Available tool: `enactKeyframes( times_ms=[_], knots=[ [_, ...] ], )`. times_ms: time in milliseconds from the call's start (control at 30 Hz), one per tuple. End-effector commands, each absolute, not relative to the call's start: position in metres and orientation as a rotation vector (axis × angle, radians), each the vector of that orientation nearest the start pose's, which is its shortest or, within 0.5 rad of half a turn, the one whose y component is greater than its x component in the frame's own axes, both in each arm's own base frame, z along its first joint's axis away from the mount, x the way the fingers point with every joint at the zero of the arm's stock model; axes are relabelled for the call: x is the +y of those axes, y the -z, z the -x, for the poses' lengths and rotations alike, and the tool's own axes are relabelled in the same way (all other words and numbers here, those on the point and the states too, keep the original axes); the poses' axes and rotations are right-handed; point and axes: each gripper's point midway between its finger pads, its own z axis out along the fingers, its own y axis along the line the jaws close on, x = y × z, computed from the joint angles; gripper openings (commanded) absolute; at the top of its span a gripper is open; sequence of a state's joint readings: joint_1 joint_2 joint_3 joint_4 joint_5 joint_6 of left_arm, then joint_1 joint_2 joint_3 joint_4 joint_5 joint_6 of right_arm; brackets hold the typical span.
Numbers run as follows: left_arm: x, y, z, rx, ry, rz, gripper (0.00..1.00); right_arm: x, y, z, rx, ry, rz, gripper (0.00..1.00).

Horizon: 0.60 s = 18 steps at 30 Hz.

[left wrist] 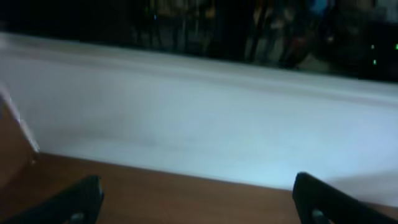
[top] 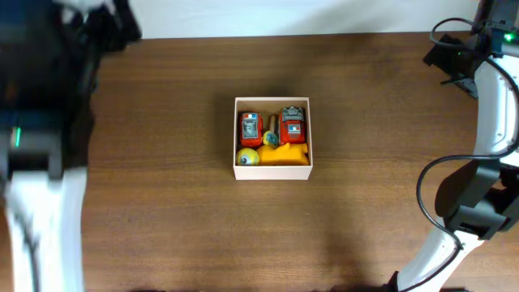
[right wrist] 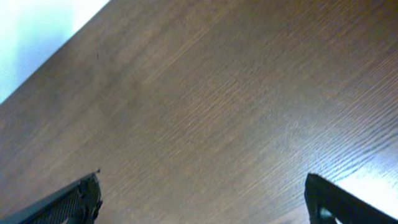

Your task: Pack container

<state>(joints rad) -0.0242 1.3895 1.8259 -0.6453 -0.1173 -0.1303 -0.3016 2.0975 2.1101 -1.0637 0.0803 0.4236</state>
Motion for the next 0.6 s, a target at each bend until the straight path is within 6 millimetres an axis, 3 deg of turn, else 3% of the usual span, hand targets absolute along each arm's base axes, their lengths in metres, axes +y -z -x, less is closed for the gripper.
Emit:
enactKeyframes(
  times_ms=[0, 133, 367, 567],
  knots=[
    [0.019, -0.411, -0.401, 1.854, -0.052, 0.168, 0.99, -0.166, -0.191, -0.492, 2.433, 0.056, -0.967, 0.99],
    [0.019, -0.372, -0.379, 1.781, -0.044, 0.167, 0.99, -0.166, -0.191, -0.492, 2.433, 0.056, -0.967, 0.99],
    [0.008, -0.284, -0.331, 1.731, 0.015, 0.122, 0.99, -0.166, -0.191, -0.492, 2.433, 0.056, -0.967, 0.99],
    [0.008, -0.233, -0.281, 1.677, 0.023, 0.117, 0.99, -0.166, -0.191, -0.492, 2.433, 0.056, -0.967, 0.99]
  ],
)
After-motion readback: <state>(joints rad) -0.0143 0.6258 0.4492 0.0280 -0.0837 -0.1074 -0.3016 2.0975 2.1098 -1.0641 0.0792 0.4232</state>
